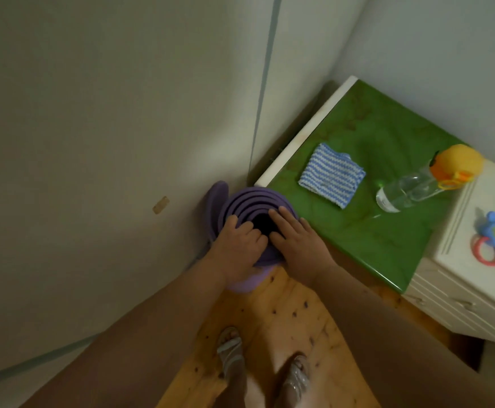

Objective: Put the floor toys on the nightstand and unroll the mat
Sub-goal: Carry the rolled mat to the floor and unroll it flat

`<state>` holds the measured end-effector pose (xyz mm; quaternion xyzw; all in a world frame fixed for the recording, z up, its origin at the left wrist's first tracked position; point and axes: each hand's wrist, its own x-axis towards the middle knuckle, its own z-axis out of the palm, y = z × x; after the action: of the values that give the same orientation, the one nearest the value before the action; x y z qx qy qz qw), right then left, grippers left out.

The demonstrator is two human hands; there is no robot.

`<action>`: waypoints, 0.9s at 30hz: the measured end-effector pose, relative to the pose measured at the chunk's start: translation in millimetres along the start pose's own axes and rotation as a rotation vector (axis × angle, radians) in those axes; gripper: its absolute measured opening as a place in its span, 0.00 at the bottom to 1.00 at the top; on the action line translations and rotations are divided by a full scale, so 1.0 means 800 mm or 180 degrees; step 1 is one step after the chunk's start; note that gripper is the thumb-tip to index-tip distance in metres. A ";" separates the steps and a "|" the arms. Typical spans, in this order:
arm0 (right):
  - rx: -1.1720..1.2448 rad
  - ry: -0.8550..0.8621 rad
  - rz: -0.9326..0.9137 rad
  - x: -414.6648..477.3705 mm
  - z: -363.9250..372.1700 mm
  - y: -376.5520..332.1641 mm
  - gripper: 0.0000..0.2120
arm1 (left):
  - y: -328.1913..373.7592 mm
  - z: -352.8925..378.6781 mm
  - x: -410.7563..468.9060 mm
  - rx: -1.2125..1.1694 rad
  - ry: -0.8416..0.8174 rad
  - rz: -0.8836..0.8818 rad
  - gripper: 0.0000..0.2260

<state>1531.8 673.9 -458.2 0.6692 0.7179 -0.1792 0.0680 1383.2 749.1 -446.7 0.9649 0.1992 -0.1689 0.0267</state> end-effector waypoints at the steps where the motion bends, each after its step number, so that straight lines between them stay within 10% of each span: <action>1: 0.0081 0.0039 -0.0001 -0.006 -0.002 0.002 0.18 | 0.002 -0.005 -0.005 0.0088 0.0050 0.0038 0.18; 17: 0.0248 0.0833 0.0144 -0.210 -0.021 -0.006 0.14 | 0.112 -0.073 -0.076 0.1031 0.1125 0.1395 0.14; 27: 0.0249 0.0868 0.0941 -0.387 -0.036 -0.071 0.33 | 0.238 -0.126 -0.162 0.0989 0.0788 0.1283 0.24</action>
<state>1509.3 391.7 -317.2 0.7875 0.6069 -0.1027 -0.0303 1378.1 537.6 -310.8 0.9909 -0.0233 -0.0695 -0.1131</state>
